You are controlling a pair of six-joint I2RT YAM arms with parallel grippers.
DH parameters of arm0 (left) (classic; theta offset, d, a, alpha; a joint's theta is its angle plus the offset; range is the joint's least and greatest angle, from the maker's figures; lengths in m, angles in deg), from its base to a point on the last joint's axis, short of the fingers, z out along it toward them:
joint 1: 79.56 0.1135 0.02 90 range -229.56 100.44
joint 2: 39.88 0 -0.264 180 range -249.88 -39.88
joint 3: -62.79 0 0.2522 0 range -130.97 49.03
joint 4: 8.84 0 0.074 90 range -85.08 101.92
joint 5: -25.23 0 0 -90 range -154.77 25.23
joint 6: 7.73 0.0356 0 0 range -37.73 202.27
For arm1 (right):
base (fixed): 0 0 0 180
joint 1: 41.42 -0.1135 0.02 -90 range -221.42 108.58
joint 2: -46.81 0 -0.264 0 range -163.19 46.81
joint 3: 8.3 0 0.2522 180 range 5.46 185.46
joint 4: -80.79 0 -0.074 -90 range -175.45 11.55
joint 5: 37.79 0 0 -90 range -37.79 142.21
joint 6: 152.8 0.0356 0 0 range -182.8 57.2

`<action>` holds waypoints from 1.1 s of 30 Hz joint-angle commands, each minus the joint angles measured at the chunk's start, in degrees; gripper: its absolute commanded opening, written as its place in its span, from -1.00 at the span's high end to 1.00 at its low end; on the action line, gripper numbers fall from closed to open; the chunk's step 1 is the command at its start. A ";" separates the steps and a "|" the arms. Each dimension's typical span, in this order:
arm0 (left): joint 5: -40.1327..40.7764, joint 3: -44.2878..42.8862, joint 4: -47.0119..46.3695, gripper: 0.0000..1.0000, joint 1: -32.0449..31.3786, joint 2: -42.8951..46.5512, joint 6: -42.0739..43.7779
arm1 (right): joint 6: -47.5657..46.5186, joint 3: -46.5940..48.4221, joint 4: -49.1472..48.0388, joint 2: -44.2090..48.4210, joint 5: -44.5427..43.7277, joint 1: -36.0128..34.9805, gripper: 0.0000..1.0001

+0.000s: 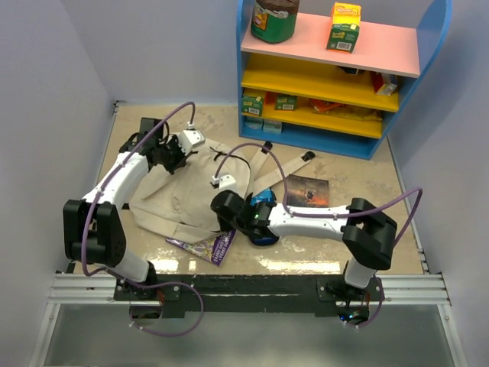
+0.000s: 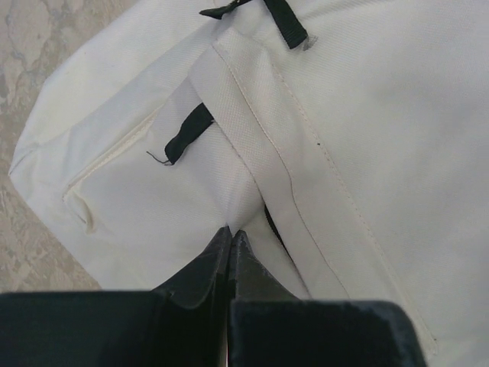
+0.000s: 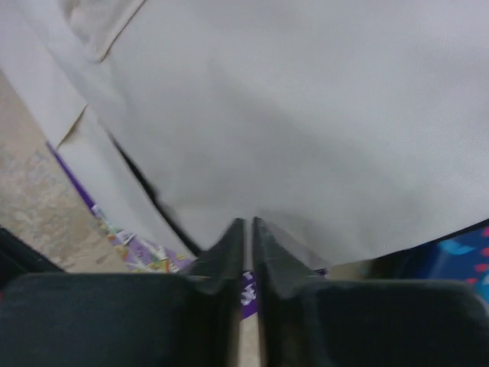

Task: Pack the student bag
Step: Adjust the student bag at the center of the board.

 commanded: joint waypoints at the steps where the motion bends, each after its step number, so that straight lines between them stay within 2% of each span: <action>1: -4.37 -1.32 2.37 1.00 0.46 2.79 4.79 | -2.49 5.49 1.89 4.71 -4.86 7.08 0.44; 2: -4.63 -0.27 2.55 1.00 0.46 3.41 6.10 | -2.93 5.32 0.93 6.64 -3.91 11.45 0.26; 3: -4.81 1.75 2.90 1.00 0.55 4.63 6.81 | -3.37 4.88 -0.30 7.18 -3.72 13.58 -0.01; 6: -5.16 4.74 3.25 1.00 0.46 6.22 7.87 | -6.00 7.06 -2.77 5.01 -3.46 18.78 -0.23; 11: -5.60 6.25 4.39 1.00 0.46 6.58 8.23 | -9.26 13.39 -0.49 -4.75 -3.11 22.03 -0.37; 17: -4.47 7.65 2.90 1.00 0.46 6.84 7.79 | -8.39 10.15 -9.18 -8.02 7.17 23.97 -0.37; 20: -3.32 7.92 1.32 1.00 0.46 6.40 6.74 | -7.95 10.24 -7.96 -10.13 7.88 24.06 -0.22; 21: -2.88 7.92 0.53 1.00 0.46 6.14 6.38 | -7.95 9.54 -7.96 -10.13 7.97 24.15 -0.02; 23: -1.40 7.92 -0.78 1.00 0.46 5.79 4.55 | -7.16 8.22 -8.57 -8.74 7.88 24.06 0.23; 24: -0.78 7.74 -2.45 1.00 0.46 5.35 3.84 | -6.89 7.17 -9.01 -8.12 7.71 24.06 0.48; 25: 0.10 7.48 -3.42 1.00 0.55 5.00 3.05 | -6.11 7.07 -8.49 -7.41 7.44 24.06 0.63; 26: 0.63 6.35 -4.12 1.00 0.81 4.65 1.65 | -5.75 7.25 -8.14 -6.19 6.48 23.97 0.98; 29: 0.81 2.49 -6.15 1.00 2.22 2.19 -3.62 | -3.82 7.69 -6.82 -3.03 5.34 22.22 1.00; 33: 4.50 -1.04 -8.52 1.00 2.31 -1.32 -9.52 | -1.10 9.96 -2.61 0.58 -1.76 17.74 1.00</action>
